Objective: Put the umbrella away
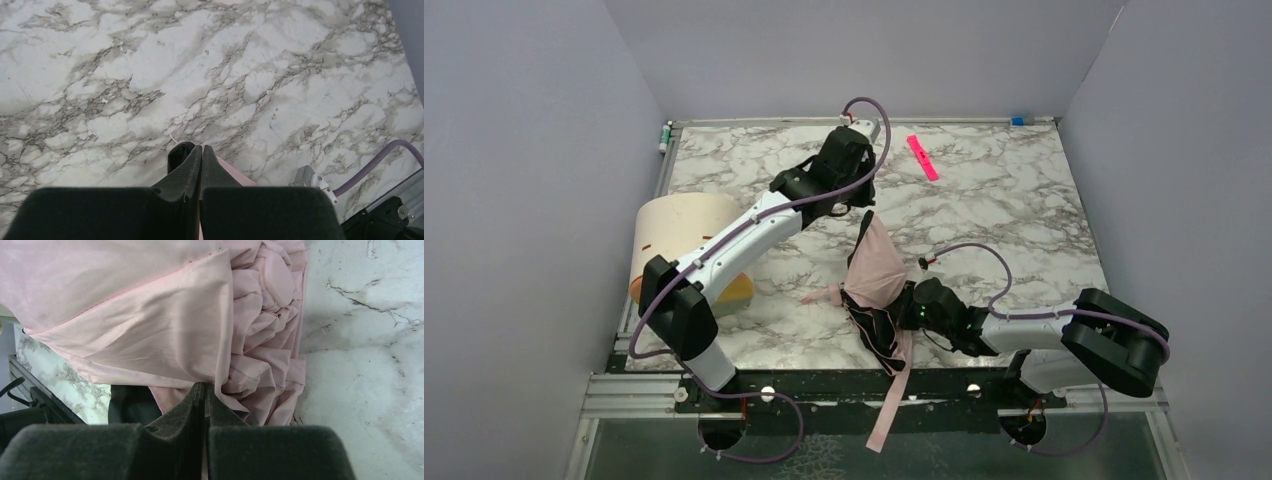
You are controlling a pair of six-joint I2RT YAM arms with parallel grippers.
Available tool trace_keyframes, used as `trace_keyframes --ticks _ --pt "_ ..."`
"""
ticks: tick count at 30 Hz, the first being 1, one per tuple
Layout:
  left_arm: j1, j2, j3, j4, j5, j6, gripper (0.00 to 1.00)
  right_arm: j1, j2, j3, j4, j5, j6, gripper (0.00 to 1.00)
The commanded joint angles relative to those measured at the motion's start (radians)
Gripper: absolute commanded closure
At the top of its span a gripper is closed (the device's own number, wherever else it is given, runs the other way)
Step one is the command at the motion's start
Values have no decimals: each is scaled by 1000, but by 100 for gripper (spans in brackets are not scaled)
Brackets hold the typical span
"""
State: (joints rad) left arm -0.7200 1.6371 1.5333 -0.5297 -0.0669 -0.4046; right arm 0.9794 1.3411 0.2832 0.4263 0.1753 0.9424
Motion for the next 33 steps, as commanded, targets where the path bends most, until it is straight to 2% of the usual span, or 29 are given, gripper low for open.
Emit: trace_keyframes --ticks 1,4,6,8,9,11,13,21,27,28,31,33 --pt "18 -64 47 49 -55 -14 100 2 45 -40 -217 -4 -22 91" --pt "30 -74 48 50 -43 -13 99 2 45 -39 -216 -4 -24 91" --pt "38 -72 44 46 -4 -3 84 2 47 -40 -213 -6 -24 91" --pt "42 -50 55 16 31 18 59 2 50 -41 -211 -7 -24 91" --pt "41 -37 57 3 47 28 49 2 51 -41 -209 -8 -24 91" --pt "42 -6 58 -19 106 61 40 2 52 -41 -207 -10 -24 91" --pt "39 32 71 -55 146 84 36 2 52 -40 -207 -9 -25 91" --pt "15 168 138 -173 142 146 35 2 57 -45 -202 -10 -19 91" --pt "12 204 157 -213 99 156 40 2 58 -47 -202 -11 -14 91" --pt "11 203 156 -214 101 156 44 2 58 -46 -202 -11 -15 91" --pt "12 198 157 -213 101 152 71 2 60 -46 -203 -10 -17 91" --pt "11 191 162 -213 83 152 85 2 60 -45 -202 -10 -19 91"
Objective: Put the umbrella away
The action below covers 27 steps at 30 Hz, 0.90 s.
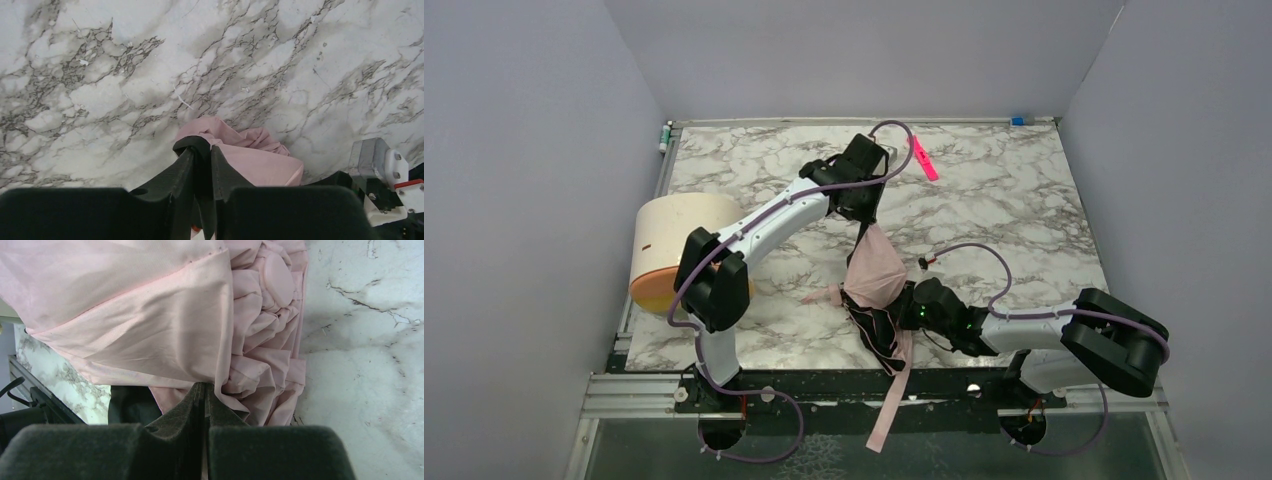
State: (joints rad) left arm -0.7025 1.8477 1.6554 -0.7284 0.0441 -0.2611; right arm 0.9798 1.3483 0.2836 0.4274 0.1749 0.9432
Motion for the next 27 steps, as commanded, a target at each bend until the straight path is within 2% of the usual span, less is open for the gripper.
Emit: trace_keyframes --ticks 1,3,9,13,20,27 --pt "-5 -23 43 -15 -35 7 89 2 54 -46 -204 -11 -19 91" --pt "1 -31 50 -16 -65 2 94 2 54 -46 -203 -10 -17 91" --pt "41 -54 60 -11 -63 -6 100 2 54 -51 -202 -12 -12 91" --pt "70 -84 51 19 -46 -15 100 2 56 -52 -201 -12 -11 91" --pt "135 -148 11 91 66 -44 100 2 60 -50 -199 -14 -10 91" --pt "193 -201 -73 145 147 -79 100 2 60 -50 -199 -16 -10 91"
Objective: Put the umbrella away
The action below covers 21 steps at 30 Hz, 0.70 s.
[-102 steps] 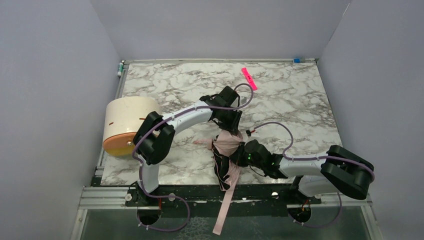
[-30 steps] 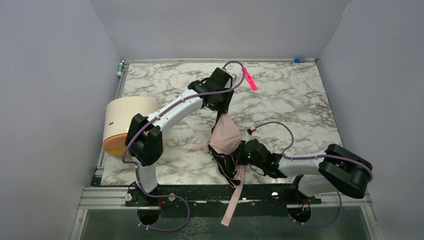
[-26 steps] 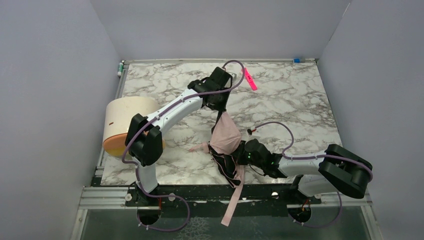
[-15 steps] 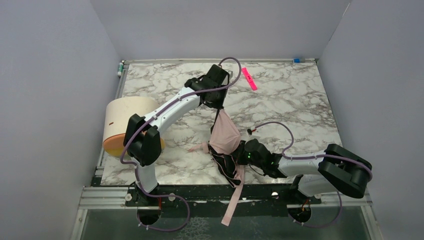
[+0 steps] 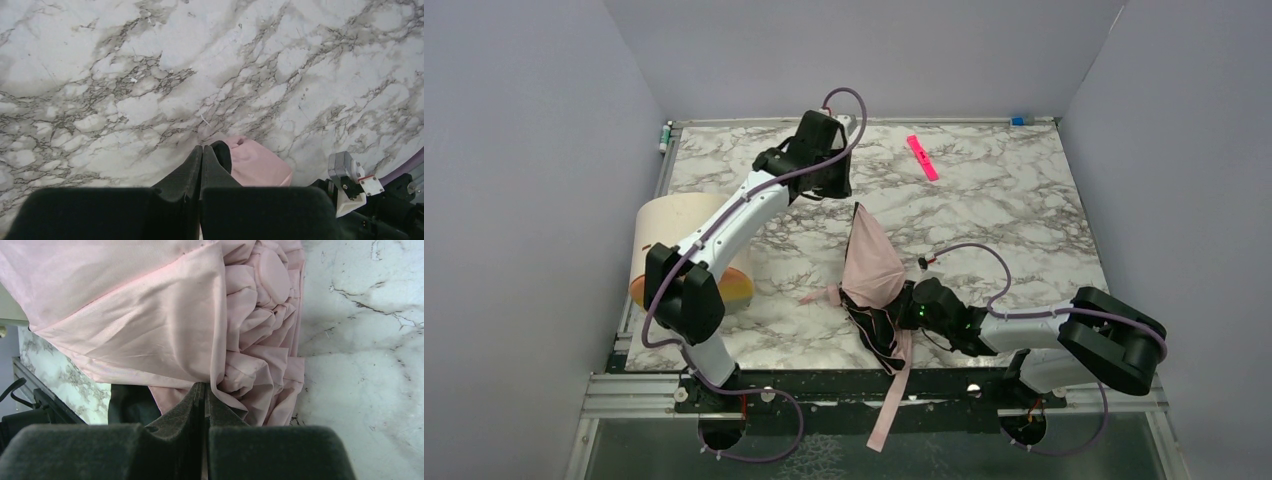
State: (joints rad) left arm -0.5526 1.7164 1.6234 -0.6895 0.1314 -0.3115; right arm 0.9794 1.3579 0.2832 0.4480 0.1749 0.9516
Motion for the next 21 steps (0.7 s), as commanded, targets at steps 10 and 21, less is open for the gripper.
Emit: trace_keyframes --ticks 10,21 --pt "105 -116 -154 234 252 -102 43 3 46 -47 -228 -14 -22 91" --pt "55 -40 -169 225 280 -93 44 2 51 -45 -226 -16 -21 91"
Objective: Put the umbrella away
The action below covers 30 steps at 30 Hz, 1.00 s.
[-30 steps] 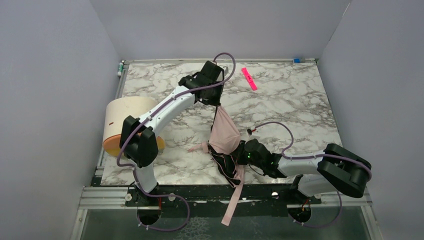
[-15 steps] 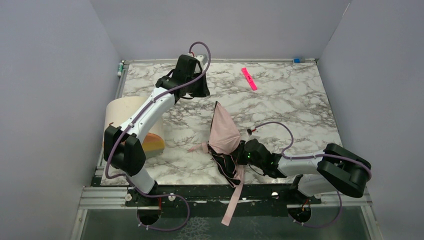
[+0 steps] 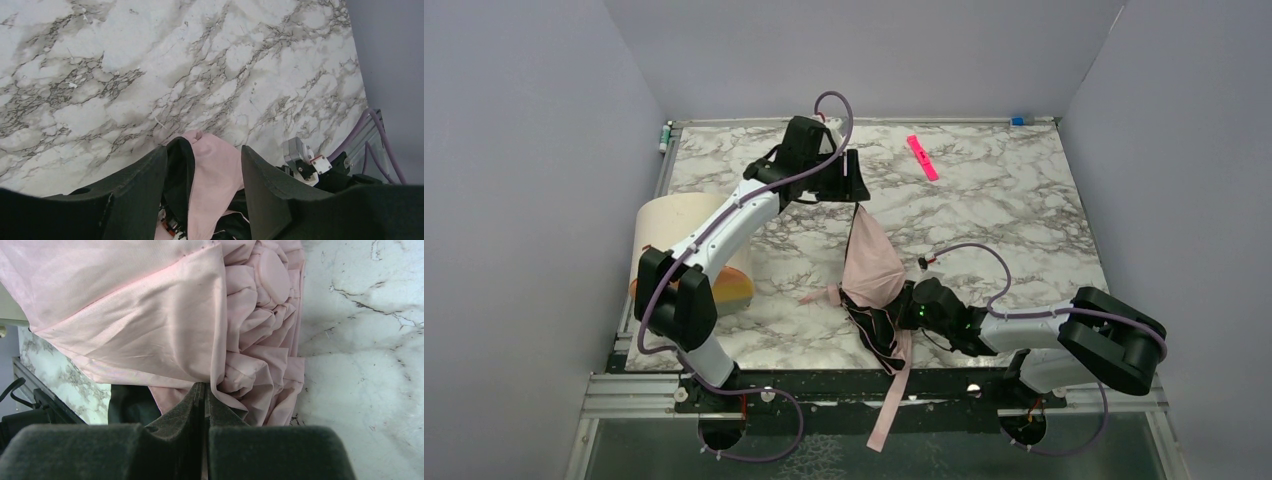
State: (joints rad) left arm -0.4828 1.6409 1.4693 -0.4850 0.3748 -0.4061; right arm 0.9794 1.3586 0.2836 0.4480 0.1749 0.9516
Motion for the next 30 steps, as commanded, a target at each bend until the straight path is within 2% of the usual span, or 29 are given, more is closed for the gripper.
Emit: trace_keyframes --ticks 1,9,11,15,20,30 --pt "-17 42 -16 21 36 3 45 2 49 -47 -226 -15 -21 91" --pt "-31 99 -3 20 39 16 50 3 45 -52 -224 -16 -13 91" --pt "-32 105 -1 20 37 16 55 3 41 -51 -225 -16 -13 91" --pt "-33 105 10 25 32 15 72 2 42 -51 -223 -20 -11 91" --pt "-36 117 33 34 55 12 99 2 86 -41 -166 -52 18 91" --pt "-49 84 67 47 61 -15 100 2 318 60 70 -143 158 92"
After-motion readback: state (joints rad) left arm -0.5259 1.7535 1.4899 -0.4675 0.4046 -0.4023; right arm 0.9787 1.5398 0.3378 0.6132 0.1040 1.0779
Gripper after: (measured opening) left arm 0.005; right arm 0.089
